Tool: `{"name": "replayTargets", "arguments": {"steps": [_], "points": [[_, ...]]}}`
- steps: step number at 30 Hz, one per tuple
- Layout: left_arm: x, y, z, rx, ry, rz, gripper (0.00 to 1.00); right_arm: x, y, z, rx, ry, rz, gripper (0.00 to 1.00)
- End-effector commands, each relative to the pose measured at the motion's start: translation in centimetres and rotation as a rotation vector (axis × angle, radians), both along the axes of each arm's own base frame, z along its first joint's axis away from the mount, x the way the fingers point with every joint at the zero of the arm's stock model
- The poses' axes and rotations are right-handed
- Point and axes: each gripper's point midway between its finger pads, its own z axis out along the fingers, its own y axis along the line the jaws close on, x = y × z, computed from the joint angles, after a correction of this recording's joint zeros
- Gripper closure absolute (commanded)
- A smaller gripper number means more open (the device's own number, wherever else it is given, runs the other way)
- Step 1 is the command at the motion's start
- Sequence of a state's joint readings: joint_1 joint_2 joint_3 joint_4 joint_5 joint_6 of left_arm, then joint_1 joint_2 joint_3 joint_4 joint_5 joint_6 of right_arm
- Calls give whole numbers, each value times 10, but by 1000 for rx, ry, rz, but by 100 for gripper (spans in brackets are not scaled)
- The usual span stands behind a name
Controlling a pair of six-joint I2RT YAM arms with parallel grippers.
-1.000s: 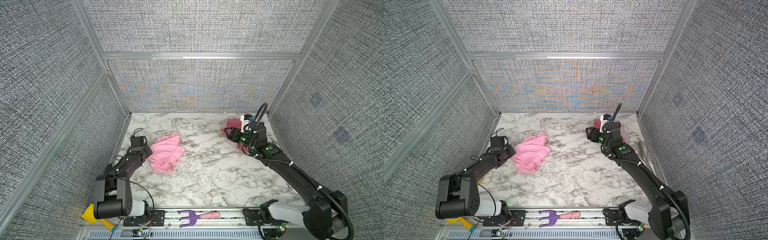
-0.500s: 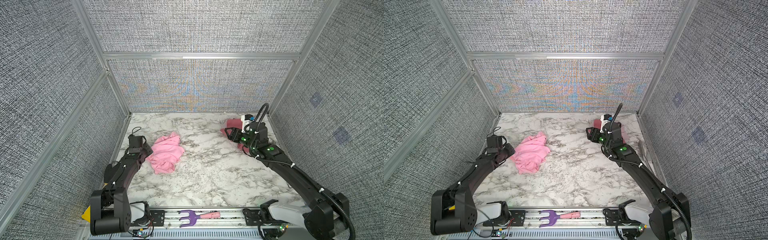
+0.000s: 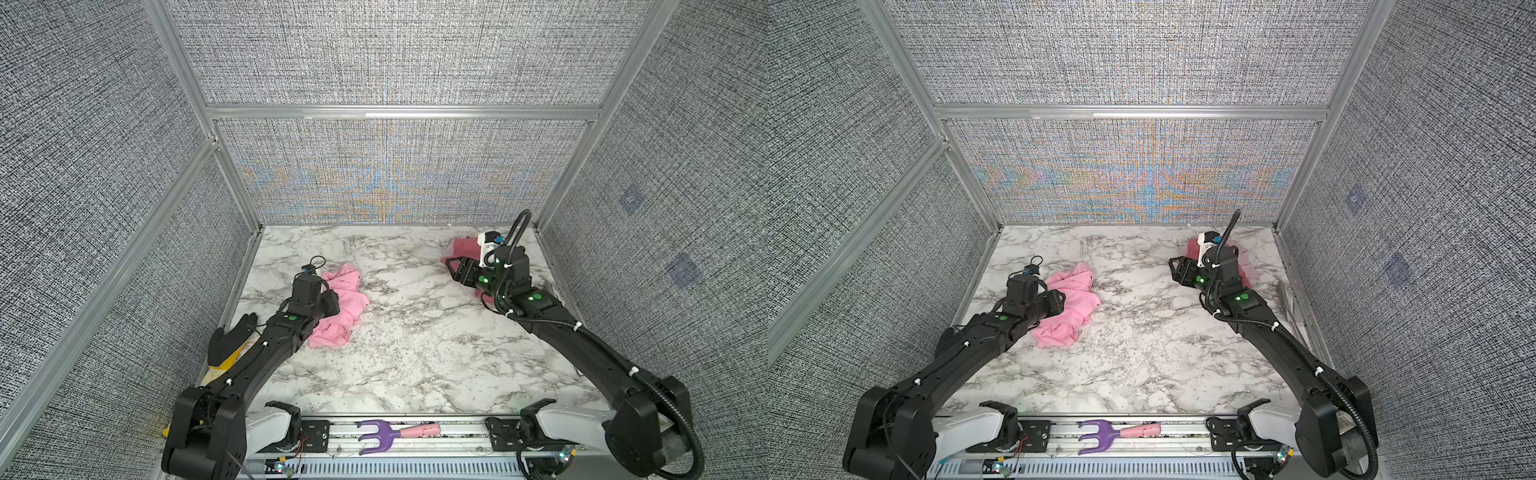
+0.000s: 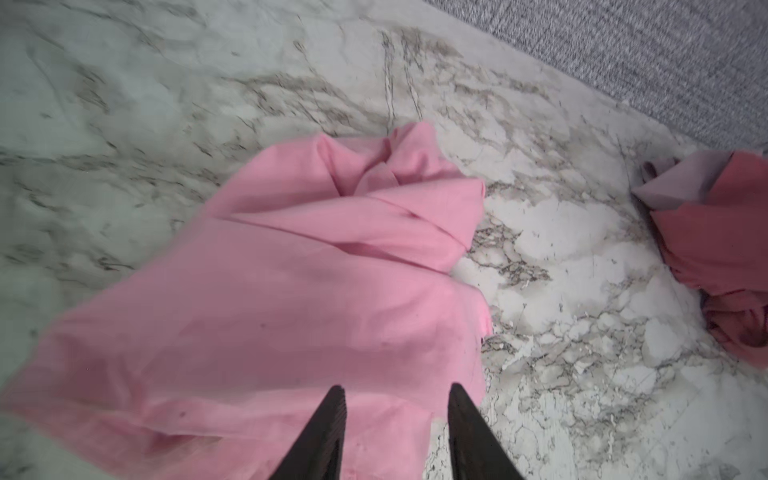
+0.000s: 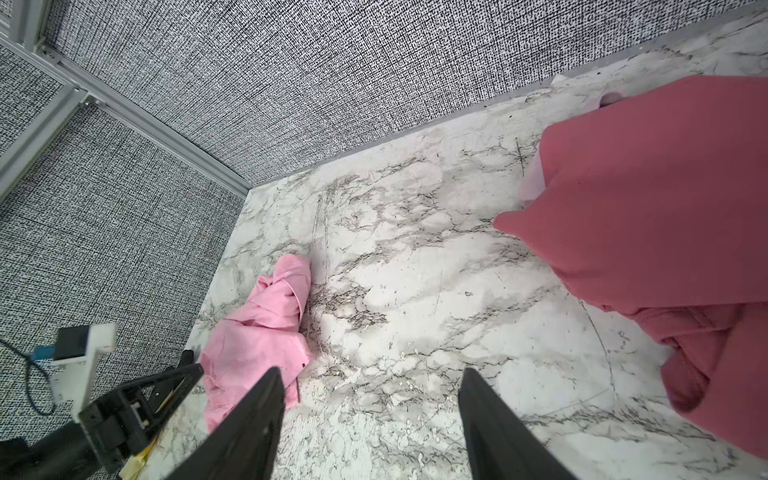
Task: Pick out a specific cloth from the pile
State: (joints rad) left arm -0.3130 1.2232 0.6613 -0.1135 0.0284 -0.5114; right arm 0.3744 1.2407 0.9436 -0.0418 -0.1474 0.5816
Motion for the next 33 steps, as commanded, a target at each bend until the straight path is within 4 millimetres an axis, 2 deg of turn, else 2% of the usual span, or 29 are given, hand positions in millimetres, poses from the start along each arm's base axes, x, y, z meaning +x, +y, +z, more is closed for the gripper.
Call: {"name": "replayTargets", "arguments": {"steps": [1,9,11,14,17,21,27,33], "points": [[13,-17,-3,-54,-38,-21,57,2,4,6,19,-16,7,32],[38,-23,-41,-32,40,5,57,5,3,9,-1,-16,1,32],[44,-10,-56,16,130,108,57,7,4,10,-6,-15,2,32],[57,0,-67,99,168,128,58,10,4,11,-13,-16,2,32],[72,12,-71,75,172,152,58,13,5,12,-24,-15,0,32],[94,42,-74,22,177,212,58,19,4,12,-35,-11,-8,32],[134,83,-65,-7,137,269,58,28,5,11,-53,-6,-14,32],[169,107,-61,-34,119,294,58,33,5,5,-59,9,-26,32]]}}
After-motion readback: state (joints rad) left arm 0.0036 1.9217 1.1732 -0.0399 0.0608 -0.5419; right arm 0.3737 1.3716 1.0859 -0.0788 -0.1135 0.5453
